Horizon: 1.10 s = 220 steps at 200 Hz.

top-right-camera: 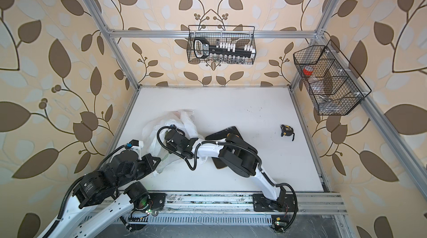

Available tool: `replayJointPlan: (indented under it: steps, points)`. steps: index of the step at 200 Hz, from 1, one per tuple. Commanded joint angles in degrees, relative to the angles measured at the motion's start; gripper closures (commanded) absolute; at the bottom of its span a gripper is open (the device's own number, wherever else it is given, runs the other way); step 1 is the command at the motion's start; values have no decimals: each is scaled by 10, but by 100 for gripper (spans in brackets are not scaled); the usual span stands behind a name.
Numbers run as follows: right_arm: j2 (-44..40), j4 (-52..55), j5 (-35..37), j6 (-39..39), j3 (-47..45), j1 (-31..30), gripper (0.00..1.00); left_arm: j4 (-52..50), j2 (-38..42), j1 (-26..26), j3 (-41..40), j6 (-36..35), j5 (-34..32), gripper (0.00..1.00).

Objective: Take fruits out of the plastic bag
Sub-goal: Pick up the fruit from the plastic bag, then place the fruit on the plate.

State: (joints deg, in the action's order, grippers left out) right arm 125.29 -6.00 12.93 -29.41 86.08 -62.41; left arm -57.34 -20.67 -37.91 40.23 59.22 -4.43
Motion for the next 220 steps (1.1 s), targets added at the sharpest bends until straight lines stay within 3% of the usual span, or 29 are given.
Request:
replayJointPlan:
  steps: [1, 43, 85, 148, 182, 220]
  points:
    - [-78, -51, -52, 14, -62, -9, 61, 43, 0, -4, -13, 18, -26, 100]
    - [-189, -57, -119, 41, -183, -14, 62, 91, -21, -3, -14, 15, -43, 100]
    - [-270, 43, -139, 79, -245, -14, 62, 138, -45, -4, -7, 3, -54, 100]
    - [-355, 200, -94, 91, -311, -20, 61, 195, -80, -4, -8, -20, -64, 100]
    - [-434, 223, -103, 80, -353, -22, 60, 207, -105, -3, -10, -19, -68, 100]
    - [-503, 229, -50, 56, -382, -21, 58, 219, -126, -3, -17, -19, -51, 100]
